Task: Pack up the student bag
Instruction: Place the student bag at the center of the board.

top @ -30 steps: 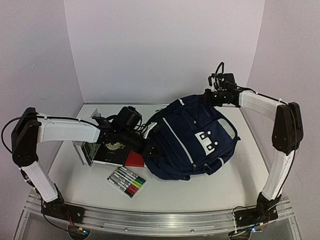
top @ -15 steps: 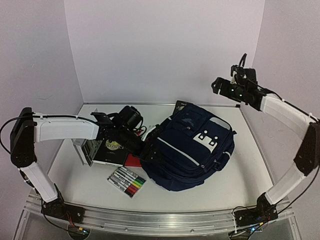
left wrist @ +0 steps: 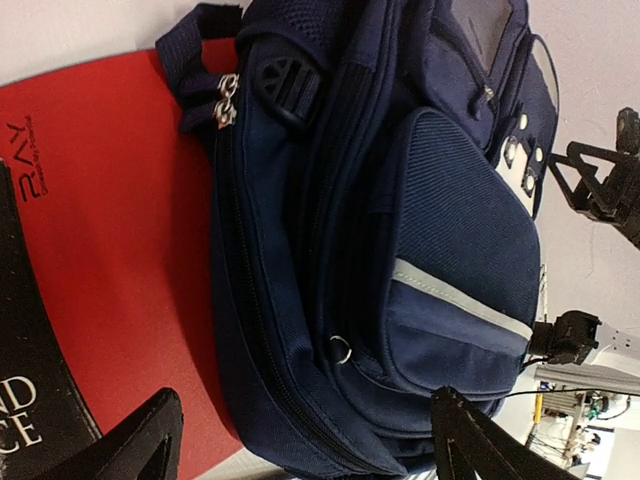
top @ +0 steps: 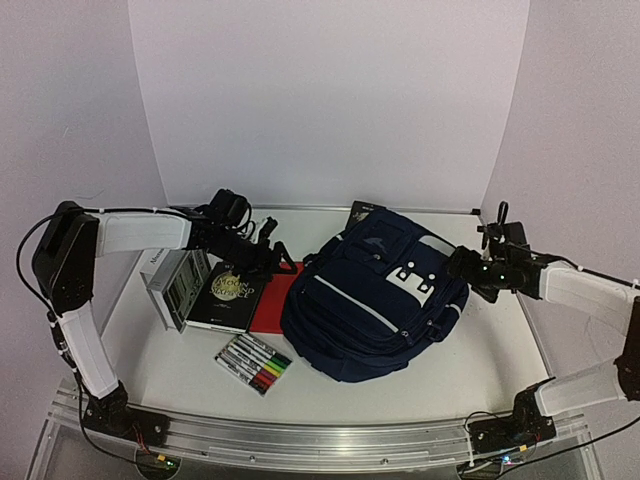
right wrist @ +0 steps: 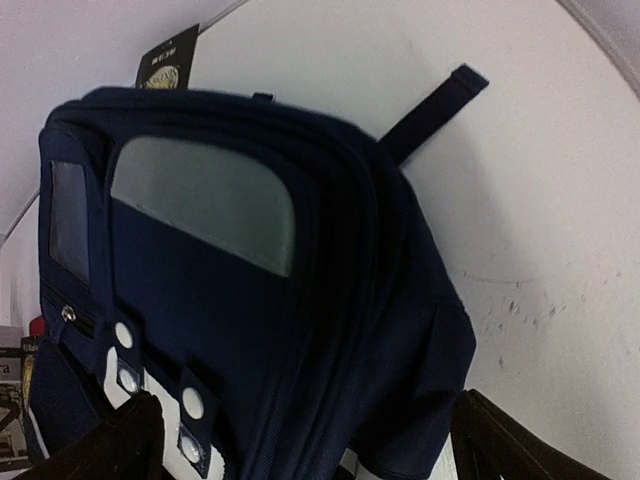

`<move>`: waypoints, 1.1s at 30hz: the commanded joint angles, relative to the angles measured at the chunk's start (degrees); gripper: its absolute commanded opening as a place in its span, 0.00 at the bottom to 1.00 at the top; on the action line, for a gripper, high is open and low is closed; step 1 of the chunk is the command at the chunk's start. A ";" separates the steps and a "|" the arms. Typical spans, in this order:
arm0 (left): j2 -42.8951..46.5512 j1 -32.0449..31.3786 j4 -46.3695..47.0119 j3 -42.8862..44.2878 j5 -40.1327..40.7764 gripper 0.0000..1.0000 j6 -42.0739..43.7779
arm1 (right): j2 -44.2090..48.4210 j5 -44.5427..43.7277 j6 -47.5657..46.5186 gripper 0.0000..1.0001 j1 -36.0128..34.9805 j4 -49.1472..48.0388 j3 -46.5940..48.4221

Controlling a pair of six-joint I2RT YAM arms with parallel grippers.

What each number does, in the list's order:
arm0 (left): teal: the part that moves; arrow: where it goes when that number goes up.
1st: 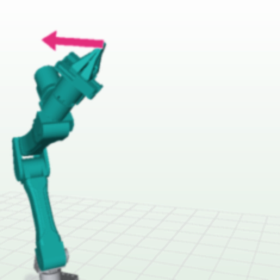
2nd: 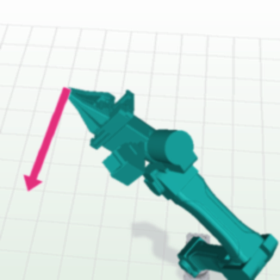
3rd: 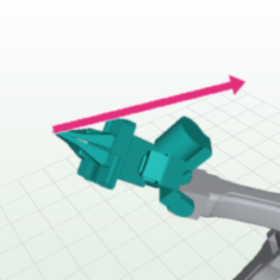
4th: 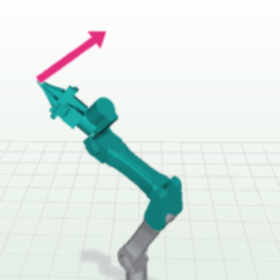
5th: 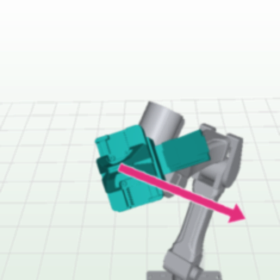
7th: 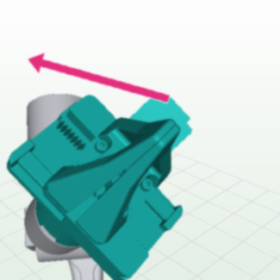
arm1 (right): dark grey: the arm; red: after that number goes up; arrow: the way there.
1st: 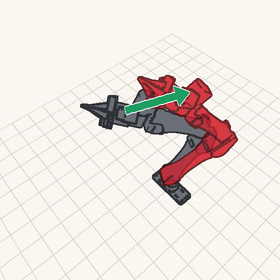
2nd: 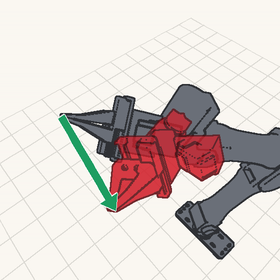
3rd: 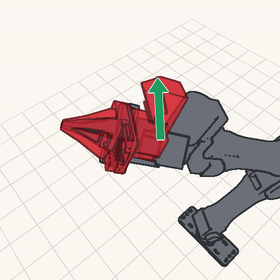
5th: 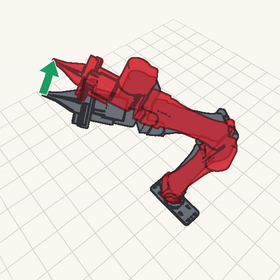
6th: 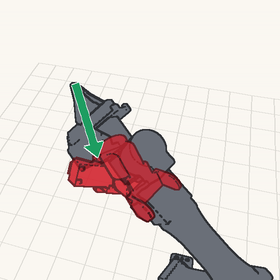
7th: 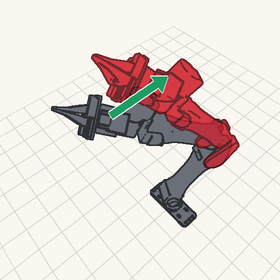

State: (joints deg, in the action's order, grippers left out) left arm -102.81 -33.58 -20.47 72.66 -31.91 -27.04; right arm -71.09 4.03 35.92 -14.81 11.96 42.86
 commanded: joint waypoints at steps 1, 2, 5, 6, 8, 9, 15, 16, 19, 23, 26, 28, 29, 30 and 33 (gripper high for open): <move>-3.80 -0.03 3.28 1.78 -4.89 0.84 -1.94 | -0.12 7.45 6.60 0.94 -0.06 -10.26 -4.78; -5.10 0.00 3.47 2.03 -5.57 0.84 -2.03 | -0.96 7.38 6.92 0.92 -0.05 -11.26 -5.48; -7.50 0.00 4.52 2.34 -7.03 0.82 -2.05 | -3.48 9.17 7.87 0.85 -0.01 -16.46 -7.14; -8.16 -0.02 4.67 2.59 -7.39 0.81 -2.08 | -4.40 9.41 8.16 0.83 -0.03 -17.99 -7.51; -9.20 -0.07 5.64 2.89 -8.81 0.79 -2.41 | -6.22 9.65 8.17 0.75 -0.04 -20.22 -7.47; -9.67 -0.08 6.55 2.89 -9.96 0.77 -2.66 | -7.06 9.73 7.96 0.70 -0.04 -21.02 -7.24; -12.24 -2.53 11.59 2.81 -21.16 0.45 -2.17 | -7.16 9.09 5.66 0.12 -0.01 -20.78 -3.05; -11.90 -3.33 11.60 2.69 -21.44 0.35 -1.43 | -6.42 8.34 4.94 0.06 -0.05 -19.82 -1.85; -9.07 -5.81 11.87 1.60 -21.16 0.16 1.08 | -3.74 6.81 1.75 0.00 -0.04 -16.49 2.22; -2.98 -9.90 12.11 -0.38 -16.28 0.05 4.73 | -2.56 7.53 -4.62 0.00 0.00 -14.62 10.03; 0.19 -14.17 10.53 0.40 -11.45 0.05 7.03 | -6.41 9.69 -8.87 0.00 -0.10 -13.70 17.09; 1.42 -16.51 10.34 1.01 -9.49 0.05 7.52 | -9.99 11.09 -10.48 0.00 -0.17 -13.73 22.64; 1.83 -17.70 10.57 1.21 -8.69 0.05 7.51 | -12.22 11.48 -11.19 0.00 -0.27 -13.82 25.09; 2.13 -18.90 10.96 1.41 -7.75 0.05 7.40 | -14.68 11.79 -11.96 0.00 -0.45 -13.98 27.45; 1.49 -20.70 12.07 2.41 -6.80 0.07 6.29 | -22.36 11.81 -14.41 0.02 -1.00 -14.03 35.16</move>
State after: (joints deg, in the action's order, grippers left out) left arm -104.55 -50.43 -13.63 71.30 -36.80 -23.98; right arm -86.32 14.37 25.40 -14.73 7.23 67.43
